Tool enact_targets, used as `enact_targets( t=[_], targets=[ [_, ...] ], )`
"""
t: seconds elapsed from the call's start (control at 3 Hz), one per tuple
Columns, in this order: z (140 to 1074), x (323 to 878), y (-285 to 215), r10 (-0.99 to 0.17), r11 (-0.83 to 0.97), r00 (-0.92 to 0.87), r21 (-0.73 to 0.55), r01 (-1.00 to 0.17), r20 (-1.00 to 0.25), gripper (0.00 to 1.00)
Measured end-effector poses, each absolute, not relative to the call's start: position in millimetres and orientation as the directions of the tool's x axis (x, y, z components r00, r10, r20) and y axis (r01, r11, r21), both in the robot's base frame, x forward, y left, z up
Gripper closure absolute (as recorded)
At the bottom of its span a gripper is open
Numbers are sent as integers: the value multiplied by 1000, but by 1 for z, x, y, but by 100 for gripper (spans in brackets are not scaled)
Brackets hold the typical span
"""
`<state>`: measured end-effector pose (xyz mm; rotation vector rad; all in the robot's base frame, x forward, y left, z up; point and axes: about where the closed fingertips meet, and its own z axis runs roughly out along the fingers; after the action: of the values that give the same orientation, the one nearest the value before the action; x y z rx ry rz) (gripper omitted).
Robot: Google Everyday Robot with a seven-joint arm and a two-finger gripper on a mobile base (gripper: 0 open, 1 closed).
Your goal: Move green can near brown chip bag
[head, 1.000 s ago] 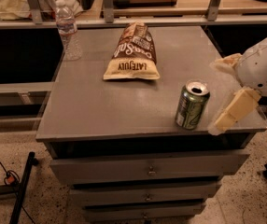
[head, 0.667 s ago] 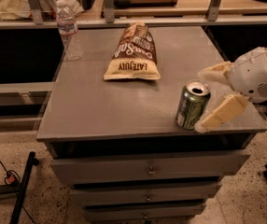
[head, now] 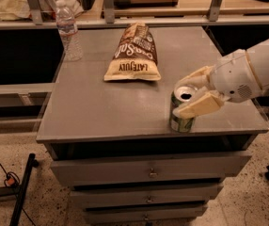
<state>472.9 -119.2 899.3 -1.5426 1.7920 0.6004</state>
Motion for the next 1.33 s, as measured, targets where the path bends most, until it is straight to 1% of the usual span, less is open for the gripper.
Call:
enact_targets(
  t=[0.33,0.67,1.0,1.33],
  targets=[
    [898,482,-111,-656,186,-61,-83,-979,-752,86],
    [902,502,-110,-663,213,-109,-48,-976,-741,100],
    [908,528,-108,-669,259,-185,8,-966,-720,100],
    [913,559,-105,-627,316,-274,84,-945,-729,100]
  ],
)
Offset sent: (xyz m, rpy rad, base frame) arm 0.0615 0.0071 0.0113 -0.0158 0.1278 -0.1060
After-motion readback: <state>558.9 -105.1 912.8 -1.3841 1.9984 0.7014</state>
